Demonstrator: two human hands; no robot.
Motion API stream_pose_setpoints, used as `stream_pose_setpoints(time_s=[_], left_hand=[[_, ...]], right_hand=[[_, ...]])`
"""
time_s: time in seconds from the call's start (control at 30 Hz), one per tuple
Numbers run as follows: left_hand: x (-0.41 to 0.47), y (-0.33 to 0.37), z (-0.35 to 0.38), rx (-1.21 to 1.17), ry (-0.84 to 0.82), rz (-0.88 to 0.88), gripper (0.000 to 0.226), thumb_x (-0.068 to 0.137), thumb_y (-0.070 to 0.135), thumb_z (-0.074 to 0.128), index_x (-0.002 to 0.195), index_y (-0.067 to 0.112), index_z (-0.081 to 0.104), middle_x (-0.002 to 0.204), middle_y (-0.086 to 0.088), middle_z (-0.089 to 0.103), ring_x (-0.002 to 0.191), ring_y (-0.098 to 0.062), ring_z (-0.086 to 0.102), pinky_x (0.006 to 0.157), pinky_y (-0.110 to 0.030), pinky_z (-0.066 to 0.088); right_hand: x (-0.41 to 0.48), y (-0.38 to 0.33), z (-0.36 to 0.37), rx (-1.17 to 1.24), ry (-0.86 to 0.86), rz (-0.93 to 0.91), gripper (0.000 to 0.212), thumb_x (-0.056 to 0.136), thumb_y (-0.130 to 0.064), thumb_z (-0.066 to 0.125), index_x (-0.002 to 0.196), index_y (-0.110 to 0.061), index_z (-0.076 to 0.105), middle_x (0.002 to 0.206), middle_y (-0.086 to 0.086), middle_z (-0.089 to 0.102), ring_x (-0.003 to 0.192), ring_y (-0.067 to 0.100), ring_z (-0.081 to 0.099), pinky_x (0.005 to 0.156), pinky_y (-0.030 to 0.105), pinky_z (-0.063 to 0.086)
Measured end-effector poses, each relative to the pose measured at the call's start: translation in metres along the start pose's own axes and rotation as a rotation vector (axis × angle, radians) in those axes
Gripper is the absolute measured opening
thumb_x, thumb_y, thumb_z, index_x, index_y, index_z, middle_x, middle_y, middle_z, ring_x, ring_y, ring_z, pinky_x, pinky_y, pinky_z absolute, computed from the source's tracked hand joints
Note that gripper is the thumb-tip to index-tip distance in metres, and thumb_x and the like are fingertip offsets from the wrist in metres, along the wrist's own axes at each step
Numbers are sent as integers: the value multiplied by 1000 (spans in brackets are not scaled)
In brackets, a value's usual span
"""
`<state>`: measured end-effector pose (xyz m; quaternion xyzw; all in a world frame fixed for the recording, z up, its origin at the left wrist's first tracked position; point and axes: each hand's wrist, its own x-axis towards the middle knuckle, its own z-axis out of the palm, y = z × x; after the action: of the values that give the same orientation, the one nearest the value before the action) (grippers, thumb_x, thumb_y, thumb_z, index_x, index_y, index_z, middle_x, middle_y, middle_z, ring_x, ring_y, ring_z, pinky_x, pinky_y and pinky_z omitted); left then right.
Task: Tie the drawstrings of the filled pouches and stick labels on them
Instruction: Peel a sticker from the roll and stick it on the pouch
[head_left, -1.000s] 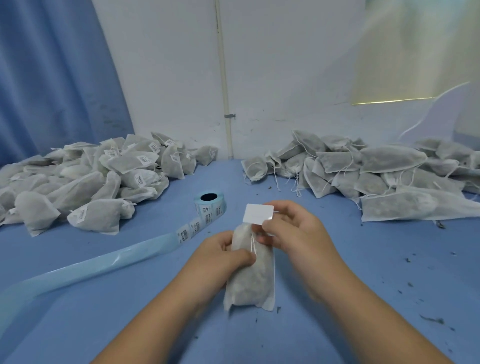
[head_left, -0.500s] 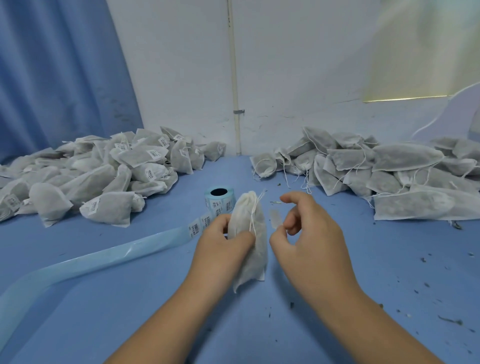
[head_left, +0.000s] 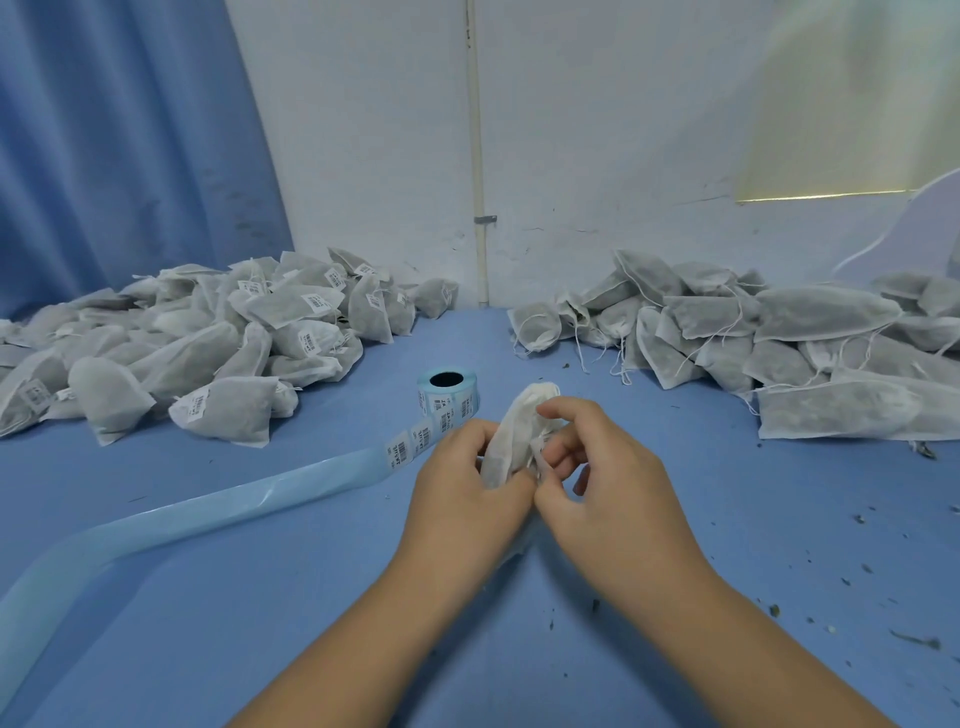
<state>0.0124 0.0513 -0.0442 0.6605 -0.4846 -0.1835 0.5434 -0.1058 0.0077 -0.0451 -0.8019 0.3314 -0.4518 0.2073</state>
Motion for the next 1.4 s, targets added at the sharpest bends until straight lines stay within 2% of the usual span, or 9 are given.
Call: stream_pose_setpoints(time_s=[0.23,0.47,0.7,0.83,1.0,1.13,1.2,1.27,1.4], left_hand=[[-8,10,-5,-150,-148,-30,13,80,28,63,91,28,70,85,10,73,82,-10,68,72,-27,54],[-6,6,-4,-182,-87,-94,13,87,13,60,84,20,70,67,10,68,62,-3,61,55,-16,44],[0,2,-10,-208,-67,-171,18,87,12,54,81,16,70,74,0,69,69,-12,60,65,-28,45],[5,1,-15,-392,-104,-250,18,86,7,54,86,3,71,92,-28,69,81,-28,62,78,-42,45],[3,3,-15,-443,-119,-197,16,78,12,61,80,12,77,86,-16,73,81,-25,65,80,-41,48],[-1,8,-13,-471,-147,-162,21,66,22,62,79,15,78,84,-13,75,78,-24,66,79,-40,50],[-1,9,-14,-483,-160,-143,22,68,23,61,81,14,77,87,-16,74,82,-25,66,82,-41,50],[-1,10,-15,-503,-166,-146,27,73,27,61,86,9,76,97,-24,72,89,-31,66,87,-46,49],[-4,9,-13,-440,-252,-130,33,76,35,68,98,11,74,104,-19,73,103,-35,68,98,-54,49]], right_hand=[[2,4,-3,-71,-15,-12,42,84,-9,62,118,-31,54,83,-17,55,80,0,52,70,8,38],[1,2,-9,-128,-160,-135,48,84,-13,59,128,-30,50,92,-14,54,86,8,52,79,28,46],[-1,1,-12,-83,-232,-169,50,80,-29,50,125,-48,38,104,-24,56,100,0,49,82,13,40],[-1,2,-11,27,-234,-108,53,83,-30,51,135,-40,45,108,-25,62,104,-13,46,84,0,30],[0,-3,-7,196,-23,39,26,81,-21,73,97,-35,60,78,-17,64,82,1,55,73,9,37],[4,-2,-7,326,139,268,34,67,-25,83,86,-31,56,78,-11,56,67,-2,52,64,10,41],[6,-2,-12,497,108,388,41,64,-25,84,94,-29,57,83,-9,62,65,-5,58,62,12,46],[8,-2,-16,638,9,465,40,67,-21,83,101,-22,62,88,0,71,73,7,69,65,23,52],[6,-2,-19,646,-25,454,14,74,-17,79,85,-12,71,76,1,73,68,12,68,61,23,52]])
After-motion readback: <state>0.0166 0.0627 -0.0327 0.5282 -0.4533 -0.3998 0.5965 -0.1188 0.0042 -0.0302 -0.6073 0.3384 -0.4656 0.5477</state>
